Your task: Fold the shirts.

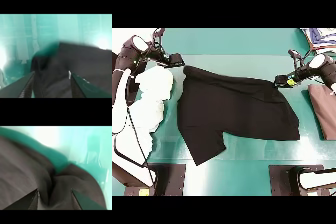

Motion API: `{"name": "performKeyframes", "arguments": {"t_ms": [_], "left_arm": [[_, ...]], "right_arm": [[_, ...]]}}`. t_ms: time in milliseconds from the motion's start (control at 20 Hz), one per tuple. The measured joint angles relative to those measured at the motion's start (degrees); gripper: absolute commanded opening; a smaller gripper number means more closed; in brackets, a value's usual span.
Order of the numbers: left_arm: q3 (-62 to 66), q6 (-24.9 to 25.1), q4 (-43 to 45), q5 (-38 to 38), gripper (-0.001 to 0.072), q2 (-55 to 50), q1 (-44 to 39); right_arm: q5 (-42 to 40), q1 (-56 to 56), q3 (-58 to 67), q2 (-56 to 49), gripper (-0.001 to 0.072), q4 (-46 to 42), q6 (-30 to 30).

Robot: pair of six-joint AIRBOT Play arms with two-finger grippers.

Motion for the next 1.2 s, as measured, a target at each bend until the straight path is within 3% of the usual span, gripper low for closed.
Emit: {"name": "performKeyframes", "arguments": {"t_ms": [300,450,700,900,1200], "left_arm": [[0.92,-2.75,0.72,-13.38,0.0519,1.2,4.17],[-7.17,-2.75,1.75,-18.34,0.052,6.91,6.16],[-33.77,-1.29,2.6,-17.53,0.052,22.45,7.02],[-54.01,-0.48,1.18,-14.14,0.052,34.45,7.19],[-67.89,2.01,-4.09,-7.54,0.0519,41.05,7.21]], "right_arm": [[5.66,-1.84,3.08,3.45,0.0449,0.07,-0.57],[7.89,-4.37,-2.47,10.12,0.0449,0.07,-1.49],[10.93,-10.78,-16.48,22.58,0.0447,0.31,-2.69],[12.17,-17.84,-25.7,30.71,0.0447,6.14,-5.01],[13.86,-26.14,-32.7,37.9,0.0448,13.11,-7.32]]}}
